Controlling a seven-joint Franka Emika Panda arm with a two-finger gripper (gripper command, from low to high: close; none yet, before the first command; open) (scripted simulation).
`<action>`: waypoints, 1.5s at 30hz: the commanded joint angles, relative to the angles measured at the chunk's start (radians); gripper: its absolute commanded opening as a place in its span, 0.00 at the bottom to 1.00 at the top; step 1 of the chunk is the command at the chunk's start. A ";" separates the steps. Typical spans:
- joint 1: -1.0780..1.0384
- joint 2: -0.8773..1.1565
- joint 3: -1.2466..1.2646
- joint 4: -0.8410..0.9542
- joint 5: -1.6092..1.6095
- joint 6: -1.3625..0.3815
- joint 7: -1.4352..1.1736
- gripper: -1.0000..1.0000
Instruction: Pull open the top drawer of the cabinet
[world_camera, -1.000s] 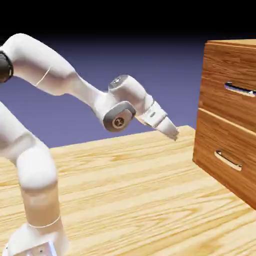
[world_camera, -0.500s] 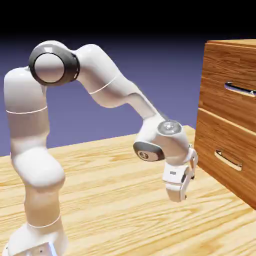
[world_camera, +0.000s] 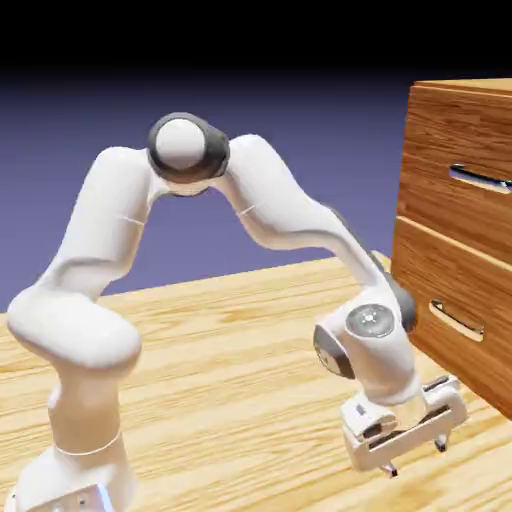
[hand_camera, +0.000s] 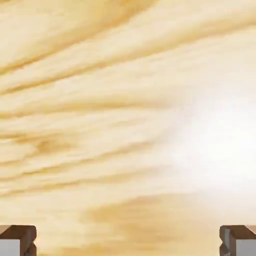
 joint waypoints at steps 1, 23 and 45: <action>0.017 0.035 -0.030 0.016 0.044 -0.010 0.009 0.50; 0.402 0.814 -0.689 0.368 1.000 -0.224 0.209 0.50; 0.477 1.031 -0.876 0.522 1.272 -0.266 0.275 0.00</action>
